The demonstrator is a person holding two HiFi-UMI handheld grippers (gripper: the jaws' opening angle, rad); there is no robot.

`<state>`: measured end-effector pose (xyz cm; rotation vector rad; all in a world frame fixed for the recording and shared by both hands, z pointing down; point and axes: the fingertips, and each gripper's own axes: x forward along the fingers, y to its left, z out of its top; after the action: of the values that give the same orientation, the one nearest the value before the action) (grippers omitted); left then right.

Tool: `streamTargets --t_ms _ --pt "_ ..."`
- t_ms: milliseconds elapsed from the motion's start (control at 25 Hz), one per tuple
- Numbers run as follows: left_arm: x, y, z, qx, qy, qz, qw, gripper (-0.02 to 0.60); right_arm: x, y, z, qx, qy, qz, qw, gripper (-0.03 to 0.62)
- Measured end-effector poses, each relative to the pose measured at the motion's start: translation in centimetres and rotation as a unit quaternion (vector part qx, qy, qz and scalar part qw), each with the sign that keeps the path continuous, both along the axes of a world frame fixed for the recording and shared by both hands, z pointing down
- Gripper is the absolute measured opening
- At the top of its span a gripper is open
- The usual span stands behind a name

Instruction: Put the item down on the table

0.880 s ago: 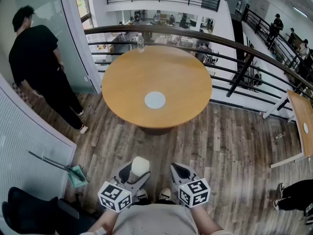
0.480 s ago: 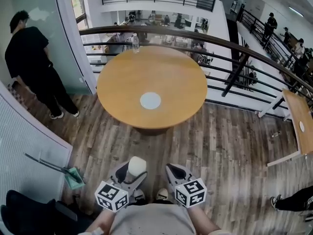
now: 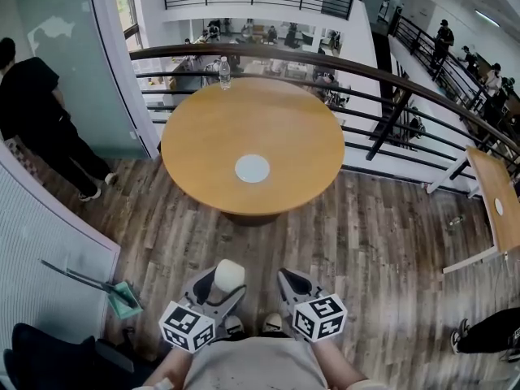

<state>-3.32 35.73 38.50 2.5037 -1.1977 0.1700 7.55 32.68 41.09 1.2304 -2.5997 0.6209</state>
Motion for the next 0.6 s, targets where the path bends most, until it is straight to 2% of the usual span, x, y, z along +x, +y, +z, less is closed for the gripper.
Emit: streamTargets --t_ms 160,600 --pt "-1.7 0.1 0.0 0.012 0.000 -0.001 0.9999 0.318 -1.5 0.1 0.0 0.003 0.003 0.003 1.000 0.025" --pt "-6.1 0.7 0.7 0.010 0.005 0.014 0.9998 0.318 -6.1 1.8 1.5 -0.004 0.015 0.004 1.000 0.025"
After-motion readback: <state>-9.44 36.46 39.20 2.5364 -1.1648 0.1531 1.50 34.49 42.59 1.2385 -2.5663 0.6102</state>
